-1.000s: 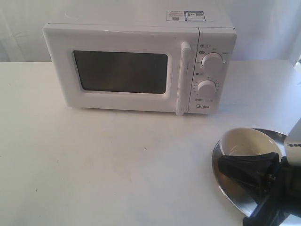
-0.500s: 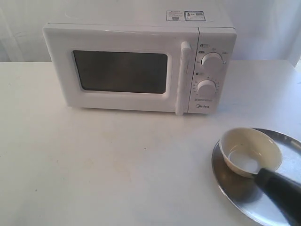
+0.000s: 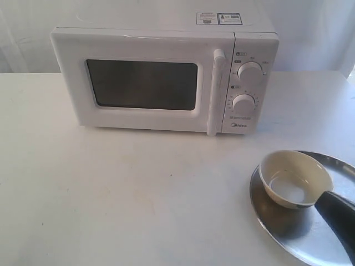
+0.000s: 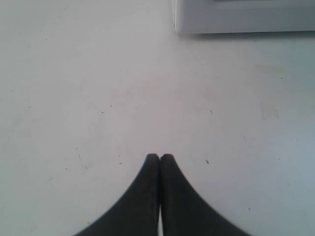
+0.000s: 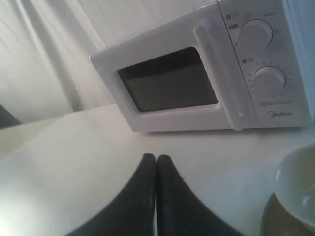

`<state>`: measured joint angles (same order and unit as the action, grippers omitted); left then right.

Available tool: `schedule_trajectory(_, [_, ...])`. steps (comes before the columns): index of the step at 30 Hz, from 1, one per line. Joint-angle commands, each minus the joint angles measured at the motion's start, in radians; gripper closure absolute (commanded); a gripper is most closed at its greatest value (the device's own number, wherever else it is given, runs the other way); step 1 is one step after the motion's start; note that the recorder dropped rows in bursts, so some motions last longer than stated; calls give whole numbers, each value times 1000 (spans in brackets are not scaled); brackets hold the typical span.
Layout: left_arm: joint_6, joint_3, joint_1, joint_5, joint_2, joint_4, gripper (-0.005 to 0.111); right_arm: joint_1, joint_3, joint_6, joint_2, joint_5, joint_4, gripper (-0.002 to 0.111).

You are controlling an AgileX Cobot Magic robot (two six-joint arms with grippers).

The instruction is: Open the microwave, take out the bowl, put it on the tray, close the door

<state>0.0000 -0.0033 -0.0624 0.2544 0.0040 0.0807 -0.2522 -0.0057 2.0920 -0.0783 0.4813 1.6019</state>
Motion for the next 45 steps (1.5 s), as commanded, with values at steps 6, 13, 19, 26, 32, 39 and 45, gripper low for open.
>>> schedule_trajectory(6, [0, 3, 7, -2, -4, 9, 107, 4, 6, -613, 68, -102, 132, 108])
schedule_trajectory(13, [0, 3, 7, -2, -4, 9, 107, 4, 6, -2022, 78, -141, -895, 108])
schedule_trajectory(19, [0, 3, 7, -2, -4, 9, 107, 4, 6, -2124, 78, -397, -1258, 108])
schedule_trajectory(26, [0, 3, 7, -2, -4, 9, 107, -28, 6, -2043, 78, -636, -1382, 108])
schedule_trajectory(32, [0, 3, 7, -2, -4, 9, 107, -67, 6, -2066, 78, -841, -1629, 108])
schedule_trajectory(39, [0, 3, 7, -2, -4, 9, 107, -67, 6, -2178, 78, -839, -1703, 108])
schedule_trajectory(45, [0, 3, 7, -2, -4, 9, 107, -67, 6, -2173, 78, -839, -1703, 108])
